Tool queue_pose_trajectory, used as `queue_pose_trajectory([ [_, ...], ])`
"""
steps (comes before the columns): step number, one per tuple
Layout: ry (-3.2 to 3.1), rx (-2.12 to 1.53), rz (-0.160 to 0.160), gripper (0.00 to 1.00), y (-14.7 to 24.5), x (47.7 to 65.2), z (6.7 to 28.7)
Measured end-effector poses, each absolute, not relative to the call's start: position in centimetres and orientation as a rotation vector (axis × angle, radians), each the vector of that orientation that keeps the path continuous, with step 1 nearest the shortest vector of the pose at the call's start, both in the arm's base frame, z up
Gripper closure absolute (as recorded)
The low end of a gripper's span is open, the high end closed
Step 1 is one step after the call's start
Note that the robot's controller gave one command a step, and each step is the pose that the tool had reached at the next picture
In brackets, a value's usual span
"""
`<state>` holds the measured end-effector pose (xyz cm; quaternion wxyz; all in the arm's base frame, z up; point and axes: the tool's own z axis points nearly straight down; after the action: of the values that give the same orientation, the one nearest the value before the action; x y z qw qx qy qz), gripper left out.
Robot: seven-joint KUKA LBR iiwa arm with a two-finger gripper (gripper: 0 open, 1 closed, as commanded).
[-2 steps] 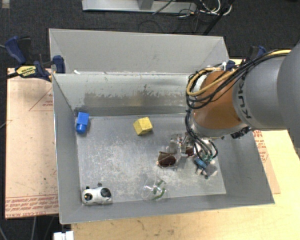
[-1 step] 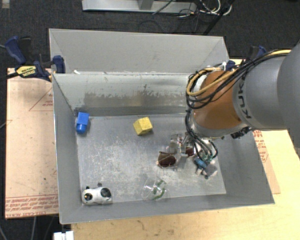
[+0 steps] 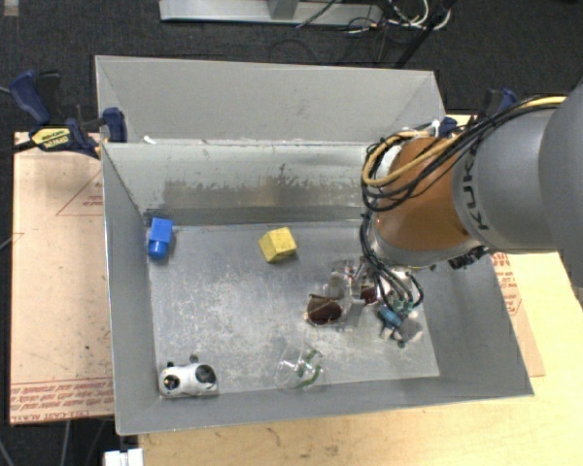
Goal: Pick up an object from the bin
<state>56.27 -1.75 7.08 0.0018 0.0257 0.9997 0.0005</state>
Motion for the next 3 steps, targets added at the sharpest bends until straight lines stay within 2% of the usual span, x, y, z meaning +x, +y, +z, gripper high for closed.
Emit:
queue_pose_trajectory([
  [1,3.142,0.081,0.002,1.00,-1.7,56.1,7.5],
  [3,3.137,0.079,0.002,1.00,-1.7,56.3,9.8],
])
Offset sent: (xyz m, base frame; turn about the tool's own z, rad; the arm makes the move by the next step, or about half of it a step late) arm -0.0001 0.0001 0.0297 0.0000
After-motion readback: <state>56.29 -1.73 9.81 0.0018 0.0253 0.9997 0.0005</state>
